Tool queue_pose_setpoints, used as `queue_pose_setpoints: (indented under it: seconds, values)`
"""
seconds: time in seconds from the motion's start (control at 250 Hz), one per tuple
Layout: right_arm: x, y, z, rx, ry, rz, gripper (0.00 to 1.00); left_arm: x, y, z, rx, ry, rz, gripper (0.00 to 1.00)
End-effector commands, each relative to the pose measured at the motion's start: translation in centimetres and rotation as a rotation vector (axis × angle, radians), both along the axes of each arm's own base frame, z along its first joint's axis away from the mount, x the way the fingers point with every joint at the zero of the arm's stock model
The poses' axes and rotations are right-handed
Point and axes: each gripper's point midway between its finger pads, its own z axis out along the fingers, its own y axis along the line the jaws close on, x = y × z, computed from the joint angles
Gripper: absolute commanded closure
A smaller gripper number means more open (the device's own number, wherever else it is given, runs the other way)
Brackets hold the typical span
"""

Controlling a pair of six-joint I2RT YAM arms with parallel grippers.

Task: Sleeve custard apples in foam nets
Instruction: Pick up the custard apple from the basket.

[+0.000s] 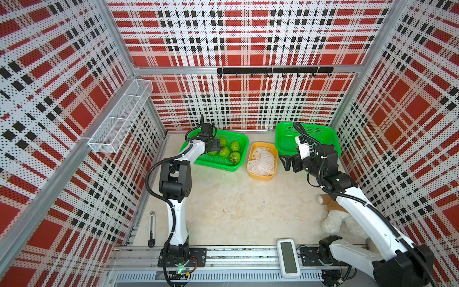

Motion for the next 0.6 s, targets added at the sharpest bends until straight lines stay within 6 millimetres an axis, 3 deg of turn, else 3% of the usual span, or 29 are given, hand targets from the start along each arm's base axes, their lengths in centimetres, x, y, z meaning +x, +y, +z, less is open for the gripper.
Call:
queue_pose_setpoints:
  seconds: [0.0,0.1,0.292,0.444,0.592]
  values:
    - [-1.3,0.5,-0.5,0.028,0.027,0.031,0.00,0.6,-0.9,-1.2,-0.013,0.027,0.019,0.13]
    - [-1.6,0.7,-0.8,0.035,0.040,0.038,0.00,1.4,-1.4,-2.5,-0.009,0.020,0.016,0.13]
    - [-1.9,2.3,-1.8,0.055,0.074,0.100,0.00,2.5,-1.4,-4.5,-0.058,0.065,0.041,0.25]
    - [-1.3,3.5,-2.9,0.036,0.140,0.084,0.00,2.8,-0.9,-2.3,-0.084,0.023,0.041,0.35]
    - [0.8,3.7,-5.8,0.019,0.319,0.001,0.00,2.0,-1.4,2.5,-0.131,-0.039,-0.021,0.41]
